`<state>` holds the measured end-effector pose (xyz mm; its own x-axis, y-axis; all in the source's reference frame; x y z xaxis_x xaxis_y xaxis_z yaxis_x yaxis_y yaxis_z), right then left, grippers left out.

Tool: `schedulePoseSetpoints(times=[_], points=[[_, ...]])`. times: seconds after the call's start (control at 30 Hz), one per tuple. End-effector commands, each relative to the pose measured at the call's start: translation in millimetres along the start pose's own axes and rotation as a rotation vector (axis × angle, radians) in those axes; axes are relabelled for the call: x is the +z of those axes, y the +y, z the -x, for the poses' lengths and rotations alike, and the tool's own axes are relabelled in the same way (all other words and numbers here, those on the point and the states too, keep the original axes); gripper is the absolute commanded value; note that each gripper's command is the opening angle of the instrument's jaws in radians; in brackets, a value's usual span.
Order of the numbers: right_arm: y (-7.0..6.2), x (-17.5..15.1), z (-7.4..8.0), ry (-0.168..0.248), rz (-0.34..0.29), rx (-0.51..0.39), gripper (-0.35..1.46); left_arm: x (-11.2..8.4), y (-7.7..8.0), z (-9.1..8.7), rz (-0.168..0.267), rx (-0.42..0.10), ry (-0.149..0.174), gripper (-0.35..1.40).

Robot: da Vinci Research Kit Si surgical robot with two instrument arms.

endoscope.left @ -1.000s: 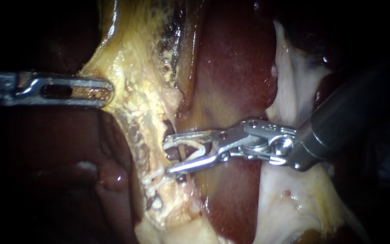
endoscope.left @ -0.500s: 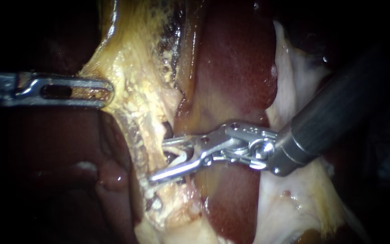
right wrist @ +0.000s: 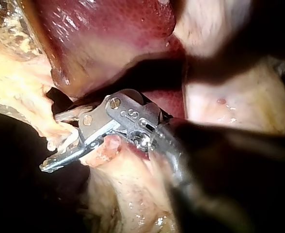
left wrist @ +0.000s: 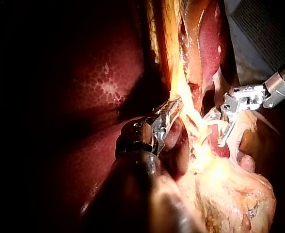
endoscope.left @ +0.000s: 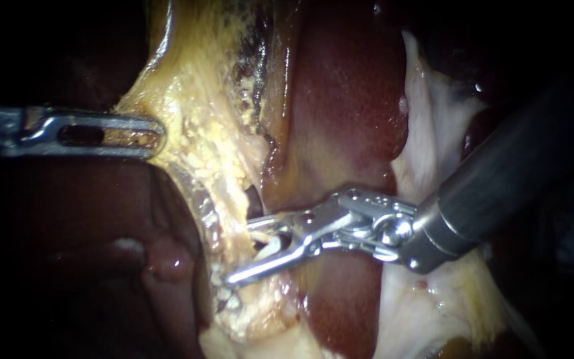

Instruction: Clipping third clip left tube

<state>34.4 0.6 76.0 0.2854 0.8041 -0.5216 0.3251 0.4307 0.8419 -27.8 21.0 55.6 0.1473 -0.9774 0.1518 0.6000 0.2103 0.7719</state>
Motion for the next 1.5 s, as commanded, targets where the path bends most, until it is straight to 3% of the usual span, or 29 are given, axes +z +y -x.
schedulePoseSetpoints(times=[0.03, 0.2, 0.37, 0.57, 0.97, 1.2, 1.5], points=[[0.4, 0.0, 0.3, -0.011, 0.016, -0.002, 0.51, 0.1, 0.1, 0.0, -0.001, 0.000, 0.001, -0.35], [1.9, 0.1, 1.6, -0.025, 0.031, -0.008, 0.51, 0.1, 0.1, 0.0, 0.000, 0.000, 0.000, -0.35], [2.1, 0.2, 1.9, -0.026, 0.032, -0.004, 0.51, 0.1, 0.1, 0.0, 0.000, 0.000, 0.001, -0.35], [1.5, 0.4, 1.6, -0.026, 0.029, -0.003, 0.51, 0.1, 0.1, 0.0, -0.001, 0.000, 0.001, -0.35], [-1.1, 0.1, -2.1, 0.067, -0.049, 0.026, 0.51, 0.1, 0.1, 0.0, -0.001, 0.000, 0.001, -0.35], [-1.3, 0.7, -2.3, 0.078, -0.083, 0.059, 0.50, 0.1, 0.2, 0.0, -0.001, 0.000, 0.001, -0.35], [-1.6, 3.8, -3.1, 0.094, -0.154, 0.097, 0.49, 0.1, 0.2, 0.1, -0.001, 0.000, 0.001, -0.35]])
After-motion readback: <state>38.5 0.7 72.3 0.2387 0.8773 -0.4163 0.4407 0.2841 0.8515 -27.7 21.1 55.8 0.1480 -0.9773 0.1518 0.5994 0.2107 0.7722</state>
